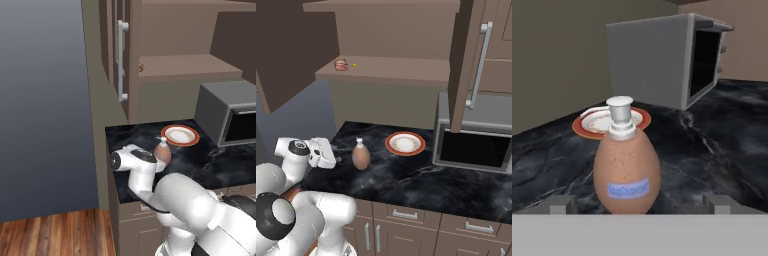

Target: Pick the bar soap and soap dispenser from the cabinet and place them on the counter.

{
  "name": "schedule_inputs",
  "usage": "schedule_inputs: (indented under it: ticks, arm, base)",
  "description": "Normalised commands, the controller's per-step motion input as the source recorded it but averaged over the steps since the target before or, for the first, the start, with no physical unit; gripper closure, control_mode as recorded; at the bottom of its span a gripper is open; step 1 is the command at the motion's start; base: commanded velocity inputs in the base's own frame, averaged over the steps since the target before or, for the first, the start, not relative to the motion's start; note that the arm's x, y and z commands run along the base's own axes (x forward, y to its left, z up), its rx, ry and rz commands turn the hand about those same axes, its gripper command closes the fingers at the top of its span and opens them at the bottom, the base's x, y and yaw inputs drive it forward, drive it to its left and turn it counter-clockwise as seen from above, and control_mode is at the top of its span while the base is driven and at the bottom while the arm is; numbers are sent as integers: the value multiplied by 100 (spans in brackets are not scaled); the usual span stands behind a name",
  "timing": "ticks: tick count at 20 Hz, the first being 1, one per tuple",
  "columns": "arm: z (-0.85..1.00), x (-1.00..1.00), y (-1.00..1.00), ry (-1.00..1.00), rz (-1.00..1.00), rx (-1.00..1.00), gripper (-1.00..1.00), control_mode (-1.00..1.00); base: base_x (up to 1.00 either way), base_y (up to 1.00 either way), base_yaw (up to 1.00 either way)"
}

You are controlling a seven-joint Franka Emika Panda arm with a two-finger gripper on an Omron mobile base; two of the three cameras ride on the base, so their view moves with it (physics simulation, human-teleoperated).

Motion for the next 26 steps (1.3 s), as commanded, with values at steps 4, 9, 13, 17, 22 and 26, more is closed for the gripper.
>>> schedule_inputs:
  ticks: [4, 9, 13, 17, 22, 26]
  arm:
    - [0, -46, 9, 7, 25, 1, -100, -100]
    - [5, -50, 13, 5, 29, 0, -100, -100]
    - [11, -34, 6, 11, 24, 7, -100, -100]
    - [7, -15, -6, 15, 20, 12, -100, -100]
    - [3, -18, -14, 7, 21, 1, -100, -100]
    - [27, -15, -16, 1, 20, 0, -100, -100]
  base:
    - [0, 0, 0]
    - [0, 0, 0]
    - [0, 0, 0]
    - [0, 0, 0]
    - [0, 0, 0]
    - [0, 0, 0]
